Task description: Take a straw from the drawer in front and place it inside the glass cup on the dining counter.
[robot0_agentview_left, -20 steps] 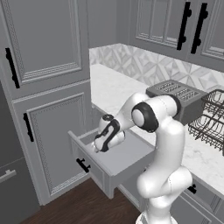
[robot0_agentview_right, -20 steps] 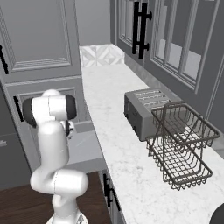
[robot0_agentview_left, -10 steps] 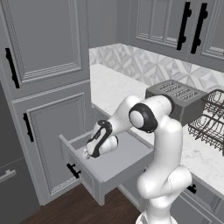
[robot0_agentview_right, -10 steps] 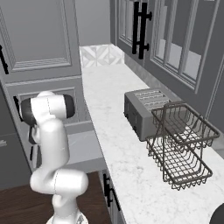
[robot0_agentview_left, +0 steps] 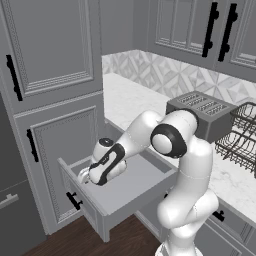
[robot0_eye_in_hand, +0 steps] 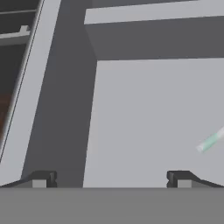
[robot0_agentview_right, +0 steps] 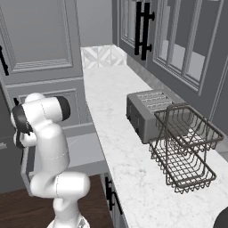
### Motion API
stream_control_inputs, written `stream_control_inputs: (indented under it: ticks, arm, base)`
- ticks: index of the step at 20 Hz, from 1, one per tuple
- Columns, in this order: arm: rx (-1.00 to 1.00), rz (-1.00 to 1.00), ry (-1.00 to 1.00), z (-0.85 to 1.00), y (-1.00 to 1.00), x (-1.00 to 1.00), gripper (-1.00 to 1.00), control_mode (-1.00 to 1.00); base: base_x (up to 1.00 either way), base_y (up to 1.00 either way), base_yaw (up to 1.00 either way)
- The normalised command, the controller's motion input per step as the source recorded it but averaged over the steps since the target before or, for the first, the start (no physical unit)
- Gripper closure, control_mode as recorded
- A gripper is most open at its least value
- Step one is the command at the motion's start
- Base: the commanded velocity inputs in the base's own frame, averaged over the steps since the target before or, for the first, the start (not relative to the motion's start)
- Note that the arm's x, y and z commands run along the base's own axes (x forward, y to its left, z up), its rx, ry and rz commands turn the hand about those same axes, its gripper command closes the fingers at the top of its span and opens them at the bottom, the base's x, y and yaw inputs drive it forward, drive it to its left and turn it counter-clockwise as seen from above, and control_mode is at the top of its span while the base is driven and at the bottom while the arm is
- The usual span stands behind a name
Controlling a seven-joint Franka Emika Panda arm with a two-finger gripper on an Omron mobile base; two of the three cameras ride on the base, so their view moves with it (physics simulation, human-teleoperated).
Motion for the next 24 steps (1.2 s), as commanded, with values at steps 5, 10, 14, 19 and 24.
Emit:
stream_control_inputs:
  ticks: [5, 10, 14, 19, 24]
  arm:
    - [-0.03, -0.45, 0.04, 0.09, -0.34, 0.52, -1.0, -1.0]
    - [-0.01, -0.38, 0.06, 0.0, -0.43, 0.66, -1.0, -1.0]
    - [0.0, -0.3, 0.03, -0.23, -0.39, 0.47, -1.0, -1.0]
    - [0.0, -0.25, 0.0, -0.44, -0.41, 0.08, -1.0, -1.0]
    - [0.0, -0.2, 0.0, -0.34, -0.43, 0.29, -1.0, -1.0]
  base:
    - [0.0, 0.0, 0.0]
    - [0.0, 0.0, 0.0]
    - [0.0, 0.0, 0.0]
    - [0.0, 0.0, 0.0]
    - [0.0, 0.0, 0.0]
